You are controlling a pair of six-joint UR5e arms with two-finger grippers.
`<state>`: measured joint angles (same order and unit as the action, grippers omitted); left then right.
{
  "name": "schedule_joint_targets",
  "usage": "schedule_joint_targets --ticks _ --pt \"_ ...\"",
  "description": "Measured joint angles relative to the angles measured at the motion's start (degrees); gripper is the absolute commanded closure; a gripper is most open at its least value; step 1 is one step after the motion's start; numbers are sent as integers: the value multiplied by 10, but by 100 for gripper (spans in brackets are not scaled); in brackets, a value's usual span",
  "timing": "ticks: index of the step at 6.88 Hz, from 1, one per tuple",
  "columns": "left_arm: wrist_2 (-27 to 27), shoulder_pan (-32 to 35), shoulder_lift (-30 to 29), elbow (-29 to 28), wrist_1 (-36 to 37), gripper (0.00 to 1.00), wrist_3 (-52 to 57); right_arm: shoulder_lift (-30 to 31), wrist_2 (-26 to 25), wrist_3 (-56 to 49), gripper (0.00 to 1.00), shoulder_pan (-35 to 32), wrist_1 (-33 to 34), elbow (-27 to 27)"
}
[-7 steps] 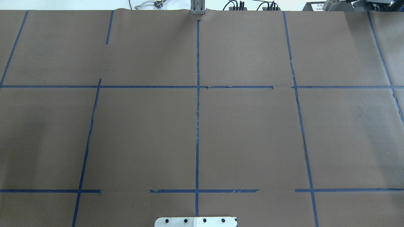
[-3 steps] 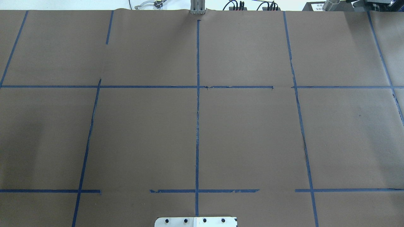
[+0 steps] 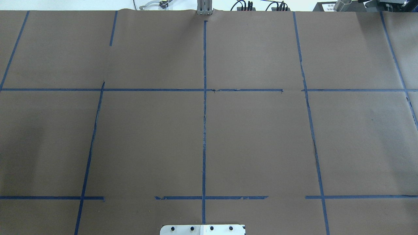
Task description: Place and press bell with both arms
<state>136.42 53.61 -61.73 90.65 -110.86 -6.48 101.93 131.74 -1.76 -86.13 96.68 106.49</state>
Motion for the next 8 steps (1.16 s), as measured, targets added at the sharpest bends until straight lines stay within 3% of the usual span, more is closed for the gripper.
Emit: schedule_joint_targets --ticks 3,5,6,8 --pt "3 -7 -3 -1 0 1 0 0 0 1 0 0 0 1" --pt "3 -8 -3 -5 0 41 0 0 0 0 0 0 0 2" --pt "3 -8 -3 -6 0 52 0 0 0 0 0 0 0 2" --pt "3 -8 -3 -5 0 59 -1 0 0 0 0 -1 0 3"
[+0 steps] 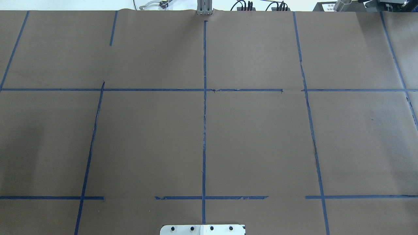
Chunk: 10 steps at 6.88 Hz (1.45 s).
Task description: Place and press bell with both arms
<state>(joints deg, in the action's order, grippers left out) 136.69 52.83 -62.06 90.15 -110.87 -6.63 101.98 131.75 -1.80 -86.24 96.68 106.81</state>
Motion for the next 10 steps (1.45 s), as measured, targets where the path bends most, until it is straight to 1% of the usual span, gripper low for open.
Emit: schedule_joint_targets --ticks 1,2,3,4,6,7,8,10 --pt "0 0 -1 5 -1 64 0 1 0 0 0 0 0 4" --pt "0 3 0 19 0 64 -1 3 -1 -1 0 -1 0 10" --pt "0 11 3 41 2 67 -2 5 -1 -1 0 -1 0 16" --pt "0 36 5 65 3 69 -2 9 -1 -1 0 -1 0 23" --pt "-3 128 -2 111 5 73 -5 12 -1 -1 0 -1 0 30" --pt "-6 163 -12 136 6 73 -13 13 0 2 0 -1 0 36" --pt "-8 189 -35 153 7 75 -28 13 0 5 0 -1 0 45" --pt "-9 207 -113 157 15 76 -84 12 1 7 0 -1 0 55"
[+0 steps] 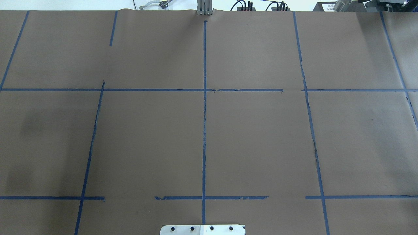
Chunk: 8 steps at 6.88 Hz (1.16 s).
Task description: Place and press bell with both arms
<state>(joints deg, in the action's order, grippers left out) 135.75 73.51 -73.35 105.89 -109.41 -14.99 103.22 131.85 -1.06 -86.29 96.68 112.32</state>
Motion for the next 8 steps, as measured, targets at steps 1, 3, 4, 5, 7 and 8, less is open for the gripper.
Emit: schedule_joint_targets --ticks 1,3,4,5,7,8 --pt "0 0 -53 -4 26 76 -26 -2 -1 1 0 0 0 1" --pt "1 -19 -180 -6 142 76 -62 -7 0 2 0 1 0 1" --pt "1 -42 -244 -13 198 76 -80 -7 0 3 0 1 0 1" --pt "1 -73 -307 -25 242 76 -115 -7 0 3 0 1 0 1" --pt "-12 -151 -398 -42 273 76 -234 -7 1 3 0 1 0 1" --pt "-34 -192 -440 -57 274 76 -311 -7 2 3 0 1 0 0"
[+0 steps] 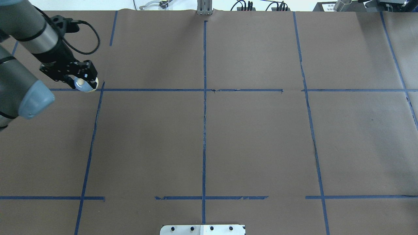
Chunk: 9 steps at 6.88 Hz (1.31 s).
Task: Place and press bell with both arms
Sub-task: 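Carry the bell with the left gripper to the central tape crossing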
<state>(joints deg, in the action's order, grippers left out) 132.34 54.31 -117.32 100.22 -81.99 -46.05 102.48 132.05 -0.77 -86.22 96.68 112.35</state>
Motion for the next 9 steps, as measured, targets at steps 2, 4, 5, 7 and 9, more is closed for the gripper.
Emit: schedule_joint_targets --ticks 2,4,5,7,9 --pt "-45 -71 -93 -62 -10 78 -136 0 1 0 0 0 0 0" --pt "-93 -125 -207 -174 -33 78 -236 -1 1 0 0 0 0 -1" --pt "-116 -145 -255 -242 -75 78 -282 -1 2 0 0 0 0 -1" --pt "-155 -181 -305 -329 -159 77 -340 -1 2 0 0 0 0 -1" --pt "-162 -197 -314 -346 -174 74 -346 -1 2 0 0 0 0 -2"
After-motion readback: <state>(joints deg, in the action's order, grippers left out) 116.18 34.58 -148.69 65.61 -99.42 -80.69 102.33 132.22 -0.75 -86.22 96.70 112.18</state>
